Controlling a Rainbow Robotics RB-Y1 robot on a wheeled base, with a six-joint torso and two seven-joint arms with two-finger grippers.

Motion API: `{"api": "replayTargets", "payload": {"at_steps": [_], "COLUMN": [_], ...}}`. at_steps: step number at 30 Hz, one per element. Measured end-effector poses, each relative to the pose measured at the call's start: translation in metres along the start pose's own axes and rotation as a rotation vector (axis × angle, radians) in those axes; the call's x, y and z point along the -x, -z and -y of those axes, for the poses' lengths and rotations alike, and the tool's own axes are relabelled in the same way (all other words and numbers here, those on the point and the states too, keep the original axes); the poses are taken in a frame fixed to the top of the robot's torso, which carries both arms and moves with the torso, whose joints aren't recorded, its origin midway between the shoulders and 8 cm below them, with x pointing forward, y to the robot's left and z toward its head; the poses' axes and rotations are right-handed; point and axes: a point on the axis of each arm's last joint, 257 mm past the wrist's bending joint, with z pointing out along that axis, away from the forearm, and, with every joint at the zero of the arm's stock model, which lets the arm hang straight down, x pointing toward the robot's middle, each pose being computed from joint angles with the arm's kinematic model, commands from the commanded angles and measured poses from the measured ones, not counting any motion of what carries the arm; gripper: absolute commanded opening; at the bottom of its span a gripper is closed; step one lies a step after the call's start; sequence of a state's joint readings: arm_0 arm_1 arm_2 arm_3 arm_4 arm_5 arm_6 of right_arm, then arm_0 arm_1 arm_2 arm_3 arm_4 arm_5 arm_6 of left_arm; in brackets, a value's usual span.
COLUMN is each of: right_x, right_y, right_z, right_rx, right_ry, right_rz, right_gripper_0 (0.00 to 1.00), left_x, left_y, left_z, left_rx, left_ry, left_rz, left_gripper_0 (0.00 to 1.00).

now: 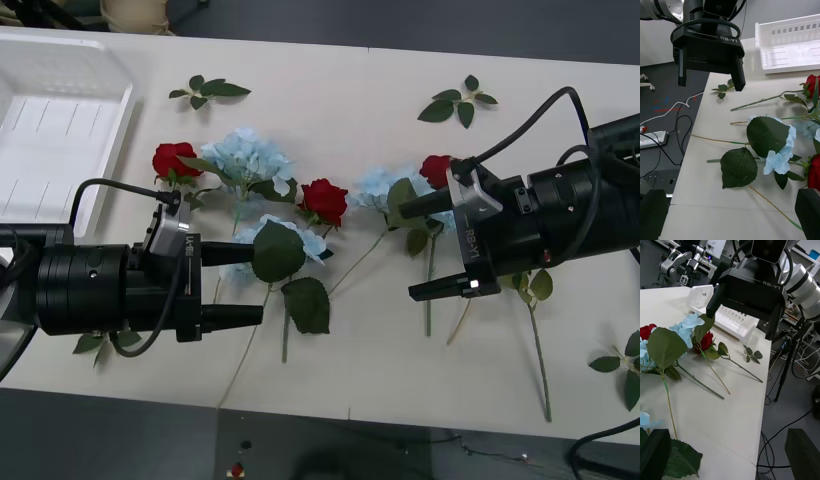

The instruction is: Put the red flowers into the right box and the blue flowers into the left box

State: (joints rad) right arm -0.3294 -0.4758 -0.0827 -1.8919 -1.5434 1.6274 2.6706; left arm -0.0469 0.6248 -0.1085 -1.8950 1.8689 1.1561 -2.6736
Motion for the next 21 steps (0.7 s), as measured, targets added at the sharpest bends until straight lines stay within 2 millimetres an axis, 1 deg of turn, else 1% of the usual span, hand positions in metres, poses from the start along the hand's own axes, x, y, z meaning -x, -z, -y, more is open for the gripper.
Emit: {"api": "replayTargets", "payload": {"at_steps": [1,3,21], "right_x": [0.0000,0.0000,0.0000], "right_y": [0.0000,0.0000,0.0000], "right_z": [0.0000,0.0000,0.0000], "right_rx": [0.000,0.000,0.000], "right_ry": [0.000,0.000,0.000], "right_rz": [0.000,0.000,0.000], "right_gripper_0": [1.00,1.00,1.00], "left_x": [0.0000,0.0000,0.0000], "left_y": [0.0000,0.0000,0.0000], "left_z": [0.0000,0.0000,0.0000], "left_rx": [0.000,0.000,0.000], "left_ry": [0.000,0.000,0.000], "left_rz": [0.000,0.000,0.000], "left_gripper_0": [0.95,1.00,1.00]}}
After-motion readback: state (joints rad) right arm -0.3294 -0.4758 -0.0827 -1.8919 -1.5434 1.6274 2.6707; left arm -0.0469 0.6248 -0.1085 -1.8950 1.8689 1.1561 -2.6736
